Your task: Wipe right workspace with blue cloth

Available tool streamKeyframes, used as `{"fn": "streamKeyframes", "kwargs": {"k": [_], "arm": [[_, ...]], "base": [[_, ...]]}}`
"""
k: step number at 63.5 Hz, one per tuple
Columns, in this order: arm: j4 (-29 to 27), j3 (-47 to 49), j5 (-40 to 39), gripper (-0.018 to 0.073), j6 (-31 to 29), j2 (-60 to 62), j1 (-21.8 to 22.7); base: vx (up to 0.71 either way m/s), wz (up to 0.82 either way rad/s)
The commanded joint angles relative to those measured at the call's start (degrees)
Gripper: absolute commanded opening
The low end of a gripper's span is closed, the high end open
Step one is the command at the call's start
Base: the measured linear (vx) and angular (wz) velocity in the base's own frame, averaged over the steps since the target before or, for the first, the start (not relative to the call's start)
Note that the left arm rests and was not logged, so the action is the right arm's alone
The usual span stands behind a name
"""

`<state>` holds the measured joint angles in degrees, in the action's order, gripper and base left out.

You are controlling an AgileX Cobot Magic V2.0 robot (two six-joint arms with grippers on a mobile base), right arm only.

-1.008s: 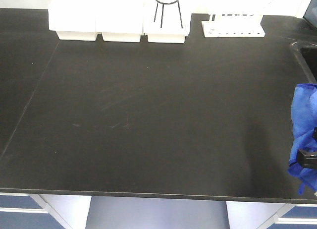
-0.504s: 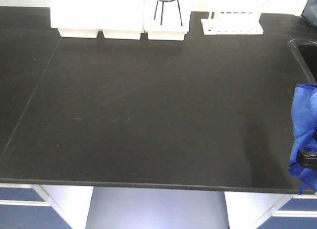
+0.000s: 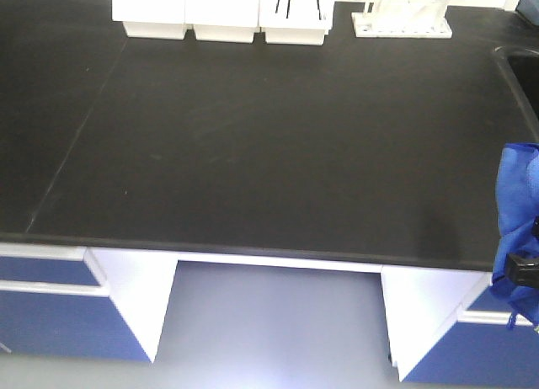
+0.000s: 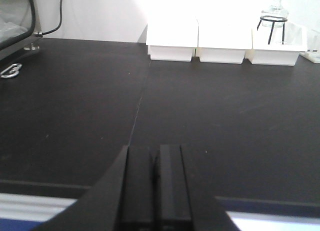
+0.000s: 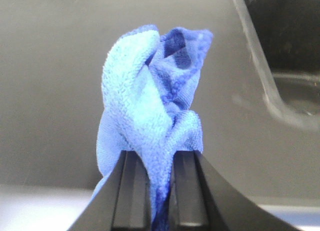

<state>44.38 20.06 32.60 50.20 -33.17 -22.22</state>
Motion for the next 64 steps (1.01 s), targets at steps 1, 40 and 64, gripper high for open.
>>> {"fn": "streamKeyframes", "kwargs": {"k": [1, 40, 64], "arm": [[2.2, 1.7, -2.3, -0.0005, -0.3, 0.1, -0.1], [2.3, 1.7, -1.7, -0.0005, -0.3, 0.1, -0.1], [2.3, 1.7, -1.7, -0.0005, -0.3, 0.1, -0.1]], "base": [[-0.22, 0.07], [-0.26, -0.03], [-0.33, -0.06]]}}
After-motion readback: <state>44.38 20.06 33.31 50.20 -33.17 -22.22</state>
